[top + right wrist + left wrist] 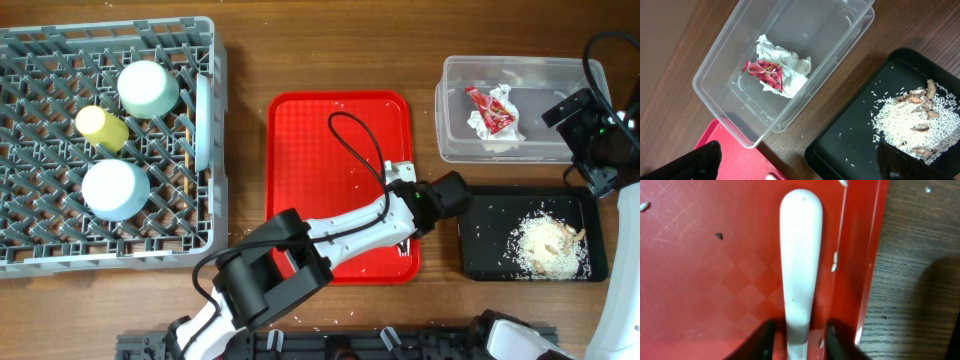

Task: Sort waste into correct bins and load items into the dishwasher rack
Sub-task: 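Grasp the white fork handle with the left gripper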

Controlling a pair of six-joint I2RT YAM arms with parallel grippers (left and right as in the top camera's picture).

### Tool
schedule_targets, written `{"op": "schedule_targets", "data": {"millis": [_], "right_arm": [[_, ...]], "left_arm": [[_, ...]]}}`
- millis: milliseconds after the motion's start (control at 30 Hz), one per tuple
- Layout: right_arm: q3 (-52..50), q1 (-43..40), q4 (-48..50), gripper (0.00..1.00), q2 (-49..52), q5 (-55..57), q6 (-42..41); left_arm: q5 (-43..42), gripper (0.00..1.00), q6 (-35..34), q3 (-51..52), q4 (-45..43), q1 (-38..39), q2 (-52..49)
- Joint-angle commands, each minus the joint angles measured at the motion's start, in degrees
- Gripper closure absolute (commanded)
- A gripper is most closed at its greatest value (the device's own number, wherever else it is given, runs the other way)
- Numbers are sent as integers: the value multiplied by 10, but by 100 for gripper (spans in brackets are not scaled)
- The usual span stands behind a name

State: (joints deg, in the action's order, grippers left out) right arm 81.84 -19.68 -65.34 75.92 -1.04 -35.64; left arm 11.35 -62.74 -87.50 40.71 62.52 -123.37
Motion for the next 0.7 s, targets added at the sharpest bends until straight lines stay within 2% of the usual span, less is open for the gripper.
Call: {"op": "schedule_targets", "data": {"millis": [0,67,167,233,467,600,667], "right_arm": [[2,-2,2,0,5,-1,10],[2,-2,2,0,5,-1,10],[2,-2,2,0,5,-1,10],[2,-2,2,0,5,-1,10],[2,-2,2,0,5,-1,10],[2,-2,2,0,5,-1,10],[2,-2,2,0,5,-1,10]], "left_arm": [[-41,79,-5,20,7,3,-45],[-41,86,-5,17,7,2,-40],[-41,86,5,17,13,-1,-16],[-41,90,25,17,16,0,-1],[-41,86,25,17,19,-1,5],[-41,88,25,17,18,-3,6],[-41,93,25,17,17,-3,6]]}}
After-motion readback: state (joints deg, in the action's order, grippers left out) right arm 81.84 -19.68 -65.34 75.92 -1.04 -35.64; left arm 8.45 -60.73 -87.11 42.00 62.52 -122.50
